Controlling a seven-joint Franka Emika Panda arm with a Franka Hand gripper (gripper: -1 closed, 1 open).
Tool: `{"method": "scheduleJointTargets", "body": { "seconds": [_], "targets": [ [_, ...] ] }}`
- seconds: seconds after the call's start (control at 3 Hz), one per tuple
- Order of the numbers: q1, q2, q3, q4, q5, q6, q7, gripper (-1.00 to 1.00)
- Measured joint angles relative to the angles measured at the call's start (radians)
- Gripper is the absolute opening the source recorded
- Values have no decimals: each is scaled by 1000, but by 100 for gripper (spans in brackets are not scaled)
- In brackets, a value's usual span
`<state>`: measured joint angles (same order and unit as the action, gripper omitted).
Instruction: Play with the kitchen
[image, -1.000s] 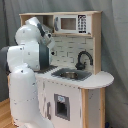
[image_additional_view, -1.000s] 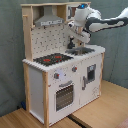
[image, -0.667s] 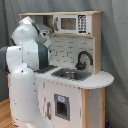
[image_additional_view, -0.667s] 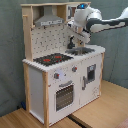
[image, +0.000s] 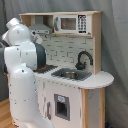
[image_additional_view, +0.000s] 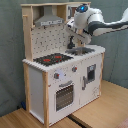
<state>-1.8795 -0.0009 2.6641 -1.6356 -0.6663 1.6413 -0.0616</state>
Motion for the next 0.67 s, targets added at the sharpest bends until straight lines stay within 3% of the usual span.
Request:
{"method": "scheduleJointTargets", "body": {
  "seconds": [0.67],
  "targets": [
    [135,-42,-40,30,-172,-74,-1,100]
  ]
}}
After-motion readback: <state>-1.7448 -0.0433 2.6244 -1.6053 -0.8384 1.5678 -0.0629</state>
